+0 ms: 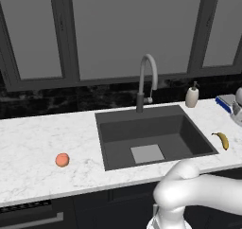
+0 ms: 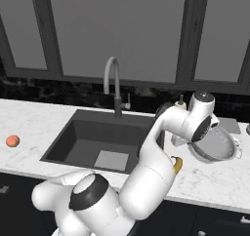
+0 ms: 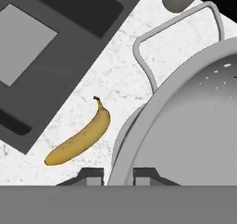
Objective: Put the colander in the sink, put the banana, peach in the colander, and turn on the sink faucet and pour water over the colander.
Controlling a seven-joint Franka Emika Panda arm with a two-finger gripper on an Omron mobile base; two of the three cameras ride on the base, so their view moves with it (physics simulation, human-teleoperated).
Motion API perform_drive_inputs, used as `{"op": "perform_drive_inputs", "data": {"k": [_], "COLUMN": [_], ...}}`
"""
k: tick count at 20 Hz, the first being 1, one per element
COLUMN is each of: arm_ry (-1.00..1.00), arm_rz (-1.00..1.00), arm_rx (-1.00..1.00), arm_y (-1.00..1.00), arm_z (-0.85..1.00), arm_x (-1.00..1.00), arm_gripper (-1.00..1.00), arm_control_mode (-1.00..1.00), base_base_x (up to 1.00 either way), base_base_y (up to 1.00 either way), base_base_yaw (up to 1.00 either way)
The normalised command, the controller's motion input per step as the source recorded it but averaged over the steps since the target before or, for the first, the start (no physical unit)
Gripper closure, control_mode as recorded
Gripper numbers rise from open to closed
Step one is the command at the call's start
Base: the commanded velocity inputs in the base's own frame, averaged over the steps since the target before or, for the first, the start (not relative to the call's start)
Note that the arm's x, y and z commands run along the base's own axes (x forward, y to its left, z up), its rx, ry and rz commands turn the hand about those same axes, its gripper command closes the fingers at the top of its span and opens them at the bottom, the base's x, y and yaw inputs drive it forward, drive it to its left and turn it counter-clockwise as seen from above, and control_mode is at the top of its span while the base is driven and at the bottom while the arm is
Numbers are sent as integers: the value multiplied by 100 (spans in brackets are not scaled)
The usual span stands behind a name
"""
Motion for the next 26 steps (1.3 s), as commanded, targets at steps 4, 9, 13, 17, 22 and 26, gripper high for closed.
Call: {"op": "perform_drive_inputs", "data": {"k": [4,9,13,17,22,26], "arm_ry": [-20,-4,0,0,0,2], "arm_rz": [4,0,0,0,0,0], "arm_rx": [-5,-12,-12,-9,-7,-2], "arm_y": [82,97,98,99,100,97], "arm_z": [72,37,32,22,15,13], "arm_x": [-19,-32,-50,-66,-57,-40], "arm_gripper": [100,100,100,100,100,100], "arm_control_mode": [-100,-100,-100,-100,-100,-100], "base_base_x": [0,0,0,0,0,0], "base_base_y": [0,0,0,0,0,0], "base_base_yaw": [0,0,0,0,0,0]}}
